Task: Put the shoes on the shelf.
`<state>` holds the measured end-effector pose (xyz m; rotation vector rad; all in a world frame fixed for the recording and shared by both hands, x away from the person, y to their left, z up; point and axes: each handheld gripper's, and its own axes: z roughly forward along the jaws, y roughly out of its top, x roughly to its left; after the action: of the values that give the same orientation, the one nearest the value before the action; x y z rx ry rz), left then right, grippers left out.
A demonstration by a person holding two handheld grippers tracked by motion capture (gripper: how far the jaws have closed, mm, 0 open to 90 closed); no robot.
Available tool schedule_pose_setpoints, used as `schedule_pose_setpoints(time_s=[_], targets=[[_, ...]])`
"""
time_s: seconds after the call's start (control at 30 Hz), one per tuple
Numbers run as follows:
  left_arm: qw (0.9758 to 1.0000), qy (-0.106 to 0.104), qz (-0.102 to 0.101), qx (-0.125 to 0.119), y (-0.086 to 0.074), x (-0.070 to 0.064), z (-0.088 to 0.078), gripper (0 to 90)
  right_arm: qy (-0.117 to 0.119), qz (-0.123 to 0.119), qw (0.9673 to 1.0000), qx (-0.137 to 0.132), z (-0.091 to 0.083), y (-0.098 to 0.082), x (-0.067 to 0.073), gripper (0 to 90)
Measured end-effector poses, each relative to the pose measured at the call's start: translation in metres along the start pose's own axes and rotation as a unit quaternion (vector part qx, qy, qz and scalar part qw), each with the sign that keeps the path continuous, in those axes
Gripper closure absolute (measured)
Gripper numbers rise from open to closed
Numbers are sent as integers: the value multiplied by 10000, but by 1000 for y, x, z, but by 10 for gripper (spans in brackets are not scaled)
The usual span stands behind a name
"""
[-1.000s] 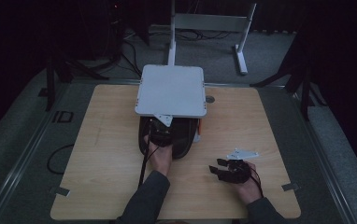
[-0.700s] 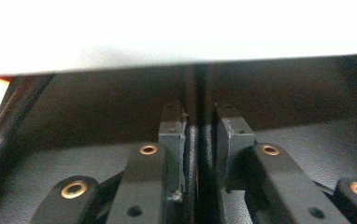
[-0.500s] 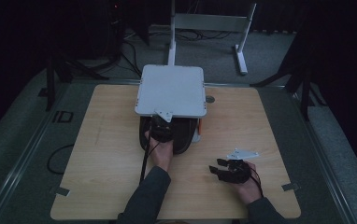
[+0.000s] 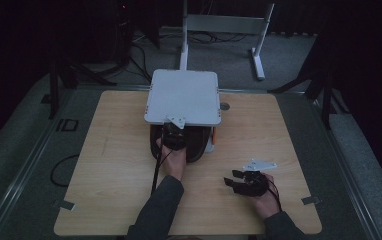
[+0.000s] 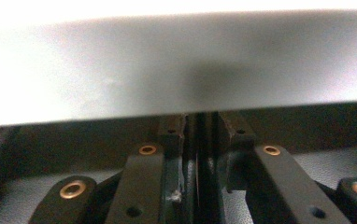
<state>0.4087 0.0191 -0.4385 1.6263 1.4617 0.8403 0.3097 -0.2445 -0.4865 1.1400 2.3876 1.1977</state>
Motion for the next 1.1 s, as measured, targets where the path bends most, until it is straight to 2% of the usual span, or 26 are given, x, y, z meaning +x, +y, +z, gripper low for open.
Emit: schedule_pose_setpoints(time_s=[0.63, 1.1], targets=[[9998, 101, -88, -141, 6, -3, 9, 736, 2, -2, 10000, -3, 0, 0, 0, 491], [9998, 171, -100, -103, 8, -4, 18, 732, -2, -5, 10000, -13, -1, 0, 0, 491]])
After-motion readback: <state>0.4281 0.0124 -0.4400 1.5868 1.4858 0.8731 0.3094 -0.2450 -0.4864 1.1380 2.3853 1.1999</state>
